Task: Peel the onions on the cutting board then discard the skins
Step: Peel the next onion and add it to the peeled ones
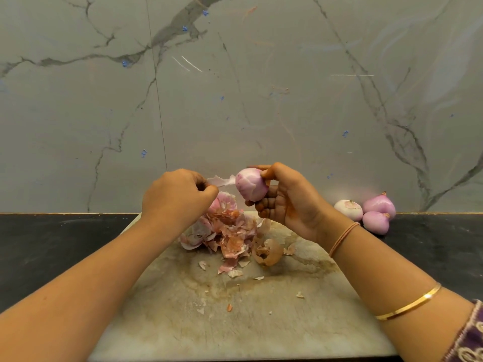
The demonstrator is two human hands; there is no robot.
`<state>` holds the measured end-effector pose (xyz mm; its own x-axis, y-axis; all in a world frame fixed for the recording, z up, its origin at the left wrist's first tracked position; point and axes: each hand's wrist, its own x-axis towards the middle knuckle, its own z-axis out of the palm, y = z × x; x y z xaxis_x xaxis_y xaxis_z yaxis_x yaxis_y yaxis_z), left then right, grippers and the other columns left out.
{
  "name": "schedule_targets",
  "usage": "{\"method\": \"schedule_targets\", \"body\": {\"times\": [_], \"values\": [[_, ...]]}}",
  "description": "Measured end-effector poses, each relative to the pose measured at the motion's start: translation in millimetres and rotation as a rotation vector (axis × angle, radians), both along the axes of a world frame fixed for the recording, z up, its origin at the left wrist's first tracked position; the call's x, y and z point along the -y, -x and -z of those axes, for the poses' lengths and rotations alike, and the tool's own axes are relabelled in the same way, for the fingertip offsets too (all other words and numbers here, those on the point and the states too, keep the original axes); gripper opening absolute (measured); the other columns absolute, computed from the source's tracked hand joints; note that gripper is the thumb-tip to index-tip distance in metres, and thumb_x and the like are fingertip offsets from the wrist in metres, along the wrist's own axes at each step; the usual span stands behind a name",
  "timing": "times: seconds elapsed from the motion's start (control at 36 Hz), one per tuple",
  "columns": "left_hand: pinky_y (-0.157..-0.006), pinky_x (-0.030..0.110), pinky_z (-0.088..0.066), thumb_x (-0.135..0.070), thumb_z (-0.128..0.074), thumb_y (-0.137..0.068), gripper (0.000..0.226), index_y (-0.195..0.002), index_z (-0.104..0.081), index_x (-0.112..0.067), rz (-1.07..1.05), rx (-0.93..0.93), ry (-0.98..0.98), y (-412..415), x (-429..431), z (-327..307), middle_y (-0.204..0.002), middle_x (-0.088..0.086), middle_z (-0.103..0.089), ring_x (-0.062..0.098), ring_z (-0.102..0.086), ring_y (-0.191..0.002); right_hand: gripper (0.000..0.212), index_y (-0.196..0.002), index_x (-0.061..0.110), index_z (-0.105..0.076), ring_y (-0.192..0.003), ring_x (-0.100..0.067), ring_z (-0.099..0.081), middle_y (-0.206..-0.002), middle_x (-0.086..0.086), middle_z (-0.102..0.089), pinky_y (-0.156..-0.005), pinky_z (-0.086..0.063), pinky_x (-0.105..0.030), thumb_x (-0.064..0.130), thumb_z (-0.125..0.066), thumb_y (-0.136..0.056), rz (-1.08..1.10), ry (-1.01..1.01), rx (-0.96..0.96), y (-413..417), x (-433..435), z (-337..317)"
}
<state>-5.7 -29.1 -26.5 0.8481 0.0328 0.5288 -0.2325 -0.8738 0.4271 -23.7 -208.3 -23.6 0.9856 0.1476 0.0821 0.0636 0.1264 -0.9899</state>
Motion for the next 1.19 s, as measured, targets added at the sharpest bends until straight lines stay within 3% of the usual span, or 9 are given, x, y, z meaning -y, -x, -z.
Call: {"method": "schedule_targets", "body": {"times": [0.14,0.42,0.53,0.61,0.67,0.72,0.83,1.03,1.19], "values": [[-0.061,0.029,-0.052,-0.033,-0.055,-0.086,0.022,-0.08,-0.074,-0.023,0.01,0.004,0.009,1.4,1.6,-1.3,-0.07,-0.003,-0.068,0.018,-0.061,-0.067,0.022,-0.095,0.007,-0.058,-0.059,-0.016,-0.051,-0.08,-0.018,-0.063,-0.054,-0.046,-0.023,0.024,-0.045,-0.093,0.053,-0.091,-0.006,-0.8,0.2,0.2],[-0.057,0.026,-0.047,-0.034,-0.057,-0.085,0.022,-0.075,-0.071,-0.02,-0.055,0.0,-0.018,-3.9,-7.1,-2.7,-0.066,-0.003,-0.066,0.018,-0.059,-0.065,0.024,-0.094,0.008,-0.057,-0.058,-0.016,-0.05,-0.075,-0.014,-0.058,-0.053,-0.046,-0.023,0.028,-0.043,-0.094,0.206,-0.28,0.023,-0.7,6.7,-5.5],[-0.056,0.022,-0.043,-0.049,-0.059,-0.084,0.023,-0.076,-0.069,-0.03,-0.012,-0.006,-0.061,-1.9,-3.4,-2.2,-0.069,-0.01,-0.066,0.016,-0.06,-0.072,0.033,-0.104,0.007,-0.058,-0.053,-0.014,-0.051,-0.069,-0.011,-0.062,-0.052,-0.046,-0.023,0.037,-0.047,-0.095,0.17,-0.196,0.002,-0.2,5.3,-2.5],[-0.059,0.024,-0.046,-0.053,-0.061,-0.083,0.023,-0.08,-0.069,-0.031,0.07,0.028,-0.071,-1.6,-0.4,-0.4,-0.071,-0.012,-0.065,0.014,-0.062,-0.076,0.039,-0.102,0.008,-0.061,-0.048,-0.012,-0.05,-0.063,-0.008,-0.062,-0.05,-0.045,-0.022,0.046,-0.052,-0.093,0.135,-0.114,-0.017,0.8,1.7,-0.5],[-0.068,0.03,-0.051,-0.047,-0.064,-0.083,0.022,-0.091,-0.07,-0.028,0.203,0.138,-0.028,-2.8,-1.0,1.4,-0.077,-0.012,-0.064,0.014,-0.061,-0.08,0.042,-0.099,0.009,-0.061,-0.047,-0.011,-0.048,-0.059,-0.006,-0.061,-0.046,-0.043,-0.02,0.05,-0.054,-0.092,0.126,-0.064,-0.029,2.1,1.2,-0.8],[-0.074,0.032,-0.049,-0.05,-0.063,-0.08,0.034,-0.105,-0.067,-0.028,0.353,0.257,-0.011,-4.3,-1.9,1.9,-0.09,-0.013,-0.062,0.012,-0.056,-0.089,0.043,-0.098,0.011,-0.061,-0.048,-0.011,-0.045,-0.057,-0.004,-0.059,-0.045,-0.04,-0.018,0.053,-0.054,-0.091,0.131,-0.016,-0.038,3.7,1.7,-1.2],[-0.081,0.02,-0.039,-0.055,-0.055,-0.076,0.05,-0.121,-0.055,-0.033,0.581,0.329,-0.072,-6.9,-2.9,3.6,-0.11,-0.012,-0.053,0.01,-0.046,-0.1,0.047,-0.092,0.011,-0.064,-0.047,-0.01,-0.042,-0.055,-0.002,-0.055,-0.047,-0.035,-0.019,0.057,-0.054,-0.089,0.131,0.099,-0.028,6.9,2.5,-1.8],[-0.08,0.015,-0.036,-0.052,-0.055,-0.076,0.035,-0.107,-0.048,-0.037,0.673,0.41,-0.124,-6.2,-2.1,3.3,-0.103,-0.018,-0.048,0.002,-0.039,-0.096,0.048,-0.086,0.01,-0.065,-0.044,-0.01,-0.043,-0.052,-0.001,-0.052,-0.044,-0.034,-0.019,0.057,-0.054,-0.089,0.106,0.231,0.013,9.4,-0.1,-2.7],[-0.08,0.018,-0.037,-0.056,-0.054,-0.07,0.034,-0.098,-0.048,-0.038,0.678,0.335,-0.151,-6.4,-3.0,3.6,-0.1,-0.013,-0.046,0.007,-0.039,-0.096,0.048,-0.07,0.011,-0.06,-0.042,-0.011,-0.04,-0.046,0.001,-0.046,-0.044,-0.032,-0.02,0.055,-0.054,-0.09,0.116,0.319,0.024,11.4,-0.1,-1.8]]}}
